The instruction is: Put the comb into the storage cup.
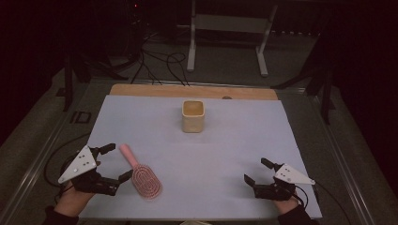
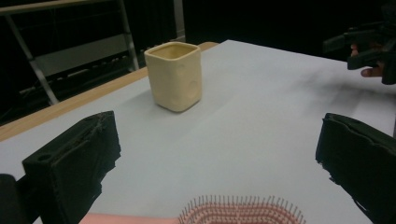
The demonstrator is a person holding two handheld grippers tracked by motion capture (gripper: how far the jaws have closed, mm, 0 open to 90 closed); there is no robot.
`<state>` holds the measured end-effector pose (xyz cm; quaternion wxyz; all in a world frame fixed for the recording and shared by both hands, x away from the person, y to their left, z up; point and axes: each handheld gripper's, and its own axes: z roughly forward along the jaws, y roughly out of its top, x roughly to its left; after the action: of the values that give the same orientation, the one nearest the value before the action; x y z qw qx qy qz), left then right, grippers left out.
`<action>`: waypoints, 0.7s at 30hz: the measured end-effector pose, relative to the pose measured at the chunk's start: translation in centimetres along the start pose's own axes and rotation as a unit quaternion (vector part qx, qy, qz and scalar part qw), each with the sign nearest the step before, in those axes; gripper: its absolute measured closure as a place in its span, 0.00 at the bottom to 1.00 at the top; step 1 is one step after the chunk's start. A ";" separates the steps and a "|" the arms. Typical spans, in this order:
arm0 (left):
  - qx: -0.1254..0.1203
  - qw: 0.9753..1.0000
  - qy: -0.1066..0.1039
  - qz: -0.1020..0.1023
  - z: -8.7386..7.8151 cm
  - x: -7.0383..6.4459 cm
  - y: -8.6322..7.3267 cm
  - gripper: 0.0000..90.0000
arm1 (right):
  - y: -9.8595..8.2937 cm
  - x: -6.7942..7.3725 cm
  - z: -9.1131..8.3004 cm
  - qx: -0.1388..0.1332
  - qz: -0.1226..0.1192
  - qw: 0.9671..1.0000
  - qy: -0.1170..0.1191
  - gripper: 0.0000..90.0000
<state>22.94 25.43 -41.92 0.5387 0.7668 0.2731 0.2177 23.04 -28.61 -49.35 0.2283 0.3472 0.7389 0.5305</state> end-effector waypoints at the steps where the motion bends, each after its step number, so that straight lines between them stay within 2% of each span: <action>1: 0.000 1.000 0.001 -0.003 0.1 0.3 0.2 0.00 | 0.0 0.0 0.0 0.001 -0.001 1.000 0.000 0.10; 9: 0.012 1.000 0.001 -0.008 0.7 1.6 1.2 0.00 | -0.1 -0.1 0.0 0.001 0.002 1.000 0.001 0.10; 12: 0.023 1.000 0.003 -0.006 1.2 2.2 1.6 0.00 | -0.1 -0.1 -0.1 0.000 0.004 1.000 0.003 0.10; 16: 0.043 0.999 0.014 -0.001 2.0 2.9 1.8 0.00 | -0.1 -0.1 -0.1 -0.001 0.004 1.000 0.002 0.10; 21: 0.057 0.998 0.024 -0.008 3.1 3.9 1.9 0.00 | -0.1 -0.1 0.0 0.001 0.007 1.000 0.002 0.10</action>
<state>28.20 25.24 -40.98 0.4891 0.7886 0.3039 0.2159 23.07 -28.74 -49.40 0.2227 0.3511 0.7375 0.5322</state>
